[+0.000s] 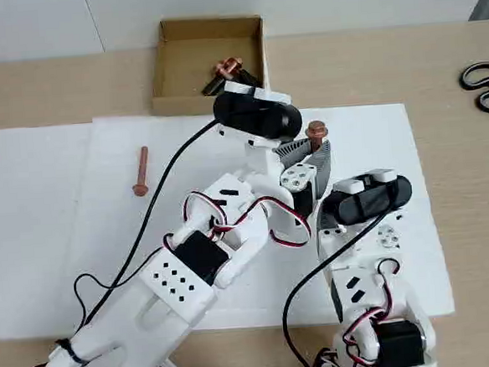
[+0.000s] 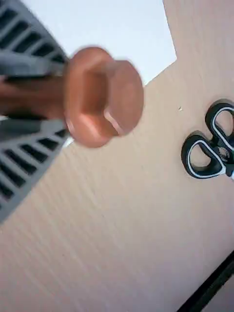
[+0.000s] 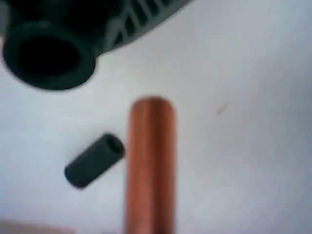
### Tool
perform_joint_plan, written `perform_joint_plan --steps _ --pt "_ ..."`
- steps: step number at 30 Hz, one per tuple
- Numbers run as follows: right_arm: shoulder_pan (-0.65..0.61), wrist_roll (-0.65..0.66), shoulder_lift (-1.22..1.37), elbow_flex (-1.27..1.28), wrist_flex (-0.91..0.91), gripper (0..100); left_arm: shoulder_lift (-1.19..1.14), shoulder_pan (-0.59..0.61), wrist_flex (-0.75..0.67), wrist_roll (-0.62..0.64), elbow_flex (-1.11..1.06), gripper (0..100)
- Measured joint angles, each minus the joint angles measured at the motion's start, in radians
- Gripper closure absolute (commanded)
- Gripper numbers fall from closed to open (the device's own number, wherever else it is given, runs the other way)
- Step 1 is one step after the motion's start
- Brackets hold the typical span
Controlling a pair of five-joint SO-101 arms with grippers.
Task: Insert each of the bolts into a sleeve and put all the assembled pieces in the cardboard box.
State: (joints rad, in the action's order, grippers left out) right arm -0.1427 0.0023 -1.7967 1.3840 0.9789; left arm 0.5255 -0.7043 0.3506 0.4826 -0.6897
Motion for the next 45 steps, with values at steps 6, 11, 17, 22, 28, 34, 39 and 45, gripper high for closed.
perform_joint_plan --steps 6,11,17,22,28,34,39,45 --pt "0.002 0.0 0.0 0.006 -0.051 99.5 0.0 0.0 0.0 0.0 -0.008 99" --pt "0.002 0.0 0.0 0.006 -0.052 99.5 0.005 -0.002 -0.003 0.0 -0.015 99" --pt "0.002 0.0 0.0 0.006 -0.052 99.5 0.005 -0.002 -0.003 0.0 -0.015 99" --pt "0.002 0.0 0.0 0.006 -0.052 99.5 0.005 -0.002 -0.003 0.0 -0.015 99" --pt "0.002 0.0 0.0 0.035 -0.052 99.5 0.005 -0.002 -0.003 0.0 -0.015 99" --pt "0.002 0.0 0.0 0.061 -0.052 99.5 0.005 -0.002 -0.003 0.0 -0.015 99" --pt "0.002 0.0 0.0 0.061 -0.052 99.5 0.005 -0.002 -0.003 0.0 -0.015 99" --pt "0.002 0.0 0.0 0.063 -0.052 99.5 0.005 -0.002 -0.003 0.0 -0.015 99"
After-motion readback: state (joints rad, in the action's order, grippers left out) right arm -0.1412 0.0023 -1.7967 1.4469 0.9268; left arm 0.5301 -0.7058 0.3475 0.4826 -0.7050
